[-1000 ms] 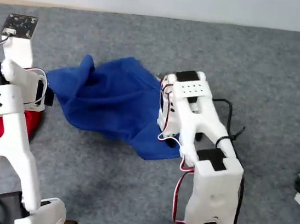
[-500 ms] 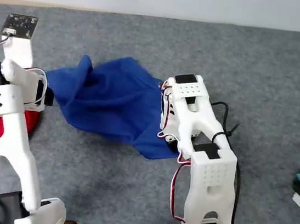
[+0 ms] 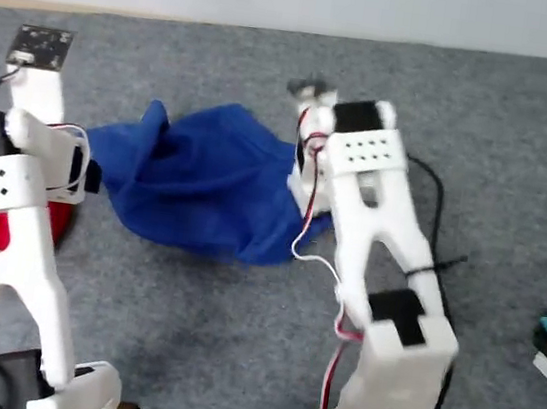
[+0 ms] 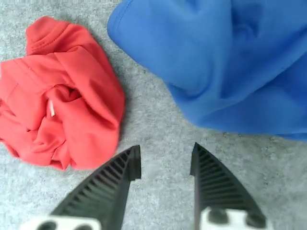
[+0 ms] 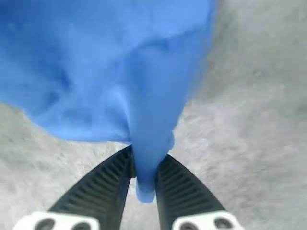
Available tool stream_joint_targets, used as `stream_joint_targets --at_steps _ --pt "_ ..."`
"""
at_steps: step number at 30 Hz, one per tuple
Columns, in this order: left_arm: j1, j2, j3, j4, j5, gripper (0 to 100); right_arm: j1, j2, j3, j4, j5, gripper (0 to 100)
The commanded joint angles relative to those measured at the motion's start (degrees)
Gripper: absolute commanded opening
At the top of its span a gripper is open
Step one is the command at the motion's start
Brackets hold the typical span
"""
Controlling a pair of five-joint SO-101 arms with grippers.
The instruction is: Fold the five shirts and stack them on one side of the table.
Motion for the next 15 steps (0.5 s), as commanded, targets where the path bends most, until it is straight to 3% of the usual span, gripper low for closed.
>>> stream_joint_targets --at_steps 1,8,15 --pt "4.04 -2.11 -0.04 0.35 -0.53 18 -0.31 -10.51 -8.62 -2.68 0.62 1.0" --pt "15.74 -2.11 1.71 0.97 -0.62 18 -0.04 -17.45 -19.52 -11.12 0.70 1.0" --pt "24.53 -2.11 3.03 0.97 -0.62 18 2.07 -19.82 -26.20 -12.44 0.70 1.0"
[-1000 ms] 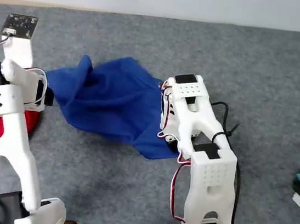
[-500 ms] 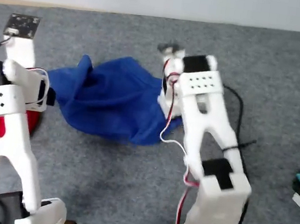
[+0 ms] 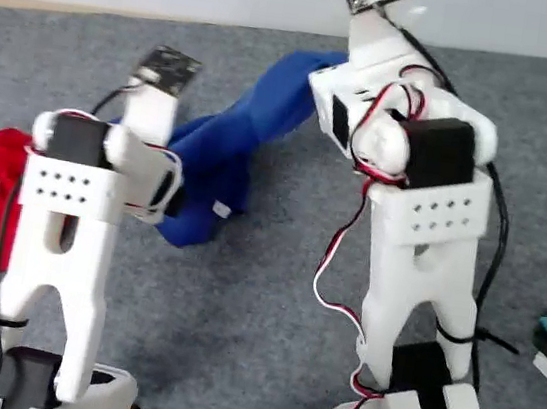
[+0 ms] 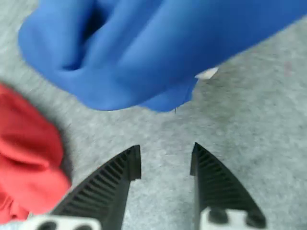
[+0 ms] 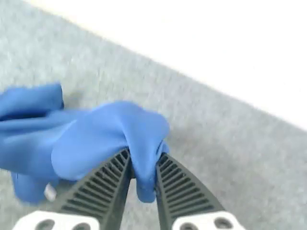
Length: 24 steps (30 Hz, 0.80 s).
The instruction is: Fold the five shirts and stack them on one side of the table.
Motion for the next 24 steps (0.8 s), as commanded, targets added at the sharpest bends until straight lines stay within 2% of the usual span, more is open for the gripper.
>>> stream_joint_targets --at_steps 1,7,11,18,24 --pt "3.52 -1.67 -0.04 0.97 -0.62 18 2.33 -3.30 -6.42 -1.27 0.70 1.0" --pt "8.88 -1.58 1.80 0.26 -0.70 18 10.15 -3.21 -13.63 -0.75 0.79 1.0" --pt "13.54 -1.58 4.44 -2.37 -0.79 18 13.49 -2.86 -12.40 2.77 2.37 1.0" --pt "18.20 -0.97 8.75 -13.71 -0.79 18 15.08 -2.42 -10.20 4.09 2.73 1.0" --pt "18.37 9.05 9.45 -20.57 -0.79 18 18.68 0.92 -8.53 5.14 2.37 1.0"
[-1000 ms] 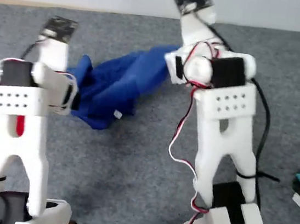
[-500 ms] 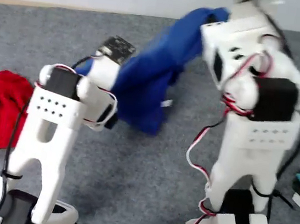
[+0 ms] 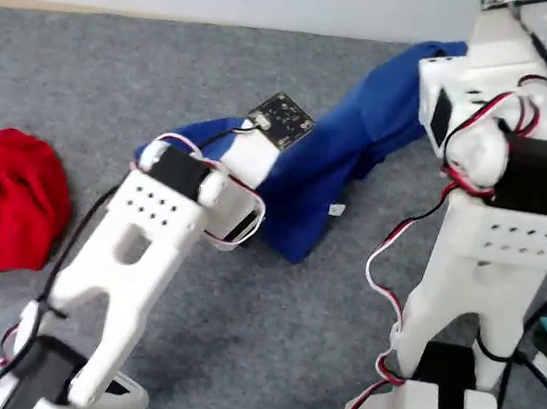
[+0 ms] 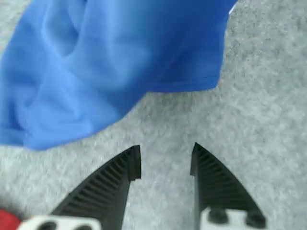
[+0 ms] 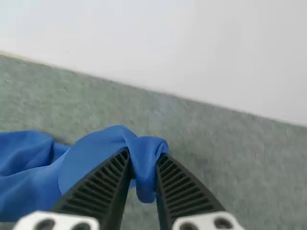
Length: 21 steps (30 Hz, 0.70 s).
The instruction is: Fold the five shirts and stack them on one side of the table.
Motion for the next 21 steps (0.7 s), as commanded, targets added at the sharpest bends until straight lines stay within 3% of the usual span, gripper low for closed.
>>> stream_joint_targets --at_steps 1,14,21 --pt "0.44 5.54 -0.31 -4.66 -0.44 18 2.07 0.48 -0.18 0.75 0.26 1.0" --pt "10.73 17.49 -0.48 -14.07 -0.35 18 2.33 2.51 -0.18 2.07 0.53 1.0" --pt "10.64 26.29 -7.87 -15.82 -0.35 18 2.15 2.51 -0.18 2.59 0.53 1.0"
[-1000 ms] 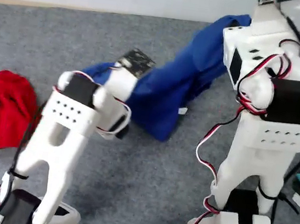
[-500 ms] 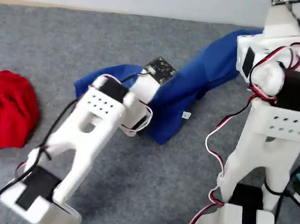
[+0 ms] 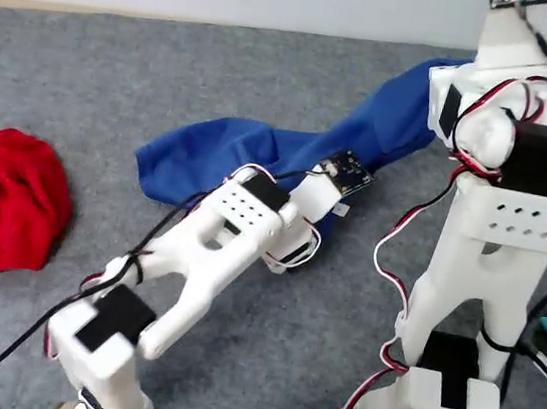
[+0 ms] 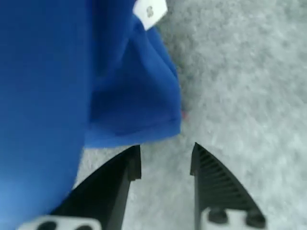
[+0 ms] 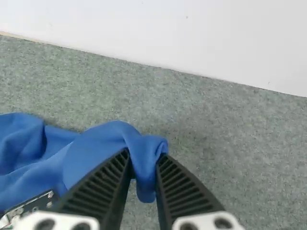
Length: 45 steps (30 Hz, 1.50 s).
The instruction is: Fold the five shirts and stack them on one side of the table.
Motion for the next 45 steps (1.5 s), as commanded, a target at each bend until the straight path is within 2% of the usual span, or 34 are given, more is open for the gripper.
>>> stream_joint_targets --at_steps 1,9,21,29,36,41,45 --pt "0.44 4.48 -6.99 0.18 -0.35 18 0.31 -0.31 -0.18 1.19 0.53 1.0" --pt "0.62 18.37 -24.75 7.82 -0.35 18 0.57 -0.57 -0.18 2.86 0.53 1.0" --pt "0.53 36.66 -50.77 24.88 -0.18 18 0.31 -0.75 -0.26 2.86 0.53 1.0" --pt "0.53 46.95 -68.53 33.41 -0.35 4 0.31 -0.75 -0.26 2.86 0.53 1.0" --pt "0.44 44.84 -69.93 33.93 -0.35 0 0.57 -0.75 -0.26 2.86 0.53 1.0" --pt "-0.18 35.08 -65.27 33.93 -0.35 0 0.75 -0.75 -0.26 2.86 0.62 1.0" --pt "-3.96 23.38 -58.33 33.93 -0.35 0 2.95 -0.75 -0.26 2.77 0.62 1.0"
